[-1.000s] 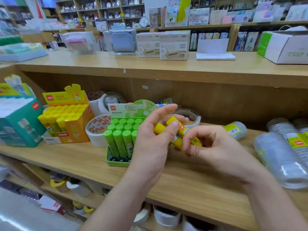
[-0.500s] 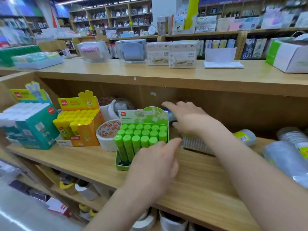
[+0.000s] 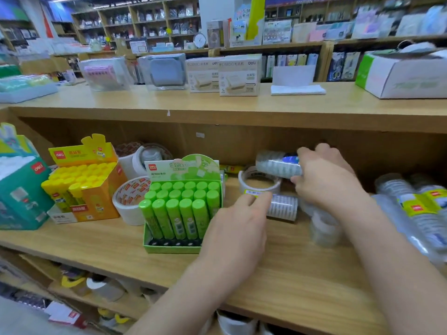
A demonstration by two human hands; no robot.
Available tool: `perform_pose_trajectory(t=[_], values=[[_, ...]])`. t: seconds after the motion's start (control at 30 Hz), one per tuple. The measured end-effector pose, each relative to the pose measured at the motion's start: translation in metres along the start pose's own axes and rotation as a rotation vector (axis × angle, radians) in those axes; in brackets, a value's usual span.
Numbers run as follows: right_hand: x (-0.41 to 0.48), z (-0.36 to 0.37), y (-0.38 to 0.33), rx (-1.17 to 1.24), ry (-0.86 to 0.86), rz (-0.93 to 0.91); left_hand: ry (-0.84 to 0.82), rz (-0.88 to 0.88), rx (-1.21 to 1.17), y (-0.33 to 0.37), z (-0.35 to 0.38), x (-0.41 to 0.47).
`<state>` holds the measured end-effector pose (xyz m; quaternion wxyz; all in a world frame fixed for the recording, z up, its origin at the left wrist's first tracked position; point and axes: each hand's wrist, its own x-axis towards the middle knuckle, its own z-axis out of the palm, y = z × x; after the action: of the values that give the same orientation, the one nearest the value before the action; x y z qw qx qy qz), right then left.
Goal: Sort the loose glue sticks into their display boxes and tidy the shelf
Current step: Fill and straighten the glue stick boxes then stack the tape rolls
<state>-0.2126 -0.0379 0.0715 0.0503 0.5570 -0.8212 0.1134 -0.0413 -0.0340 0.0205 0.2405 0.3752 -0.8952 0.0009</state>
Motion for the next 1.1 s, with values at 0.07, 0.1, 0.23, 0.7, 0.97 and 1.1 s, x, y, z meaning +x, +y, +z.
perform_pose_trajectory(t=[0.07,0.1,0.23,0.7,0.97,1.1], values=[[-0.001,-0.004,0.009,-0.036,-0.100,0.084,-0.001,-0.020,0.031,0.006,0.003,0.008],[-0.001,-0.005,0.011,-0.058,-0.131,0.120,0.000,-0.038,0.054,0.006,0.004,0.010],[-0.007,0.002,0.001,-0.178,0.113,-0.014,-0.026,-0.151,0.154,-0.005,0.001,0.014],[0.086,0.055,-0.102,0.165,-0.550,-0.637,0.010,-0.113,0.177,-0.028,-0.002,-0.006],[0.082,0.063,-0.106,0.251,-0.449,-0.744,0.086,-0.127,0.205,-0.033,-0.005,-0.009],[0.080,0.064,-0.095,0.225,-0.315,-0.576,0.085,-0.147,0.115,-0.035,-0.002,-0.008]])
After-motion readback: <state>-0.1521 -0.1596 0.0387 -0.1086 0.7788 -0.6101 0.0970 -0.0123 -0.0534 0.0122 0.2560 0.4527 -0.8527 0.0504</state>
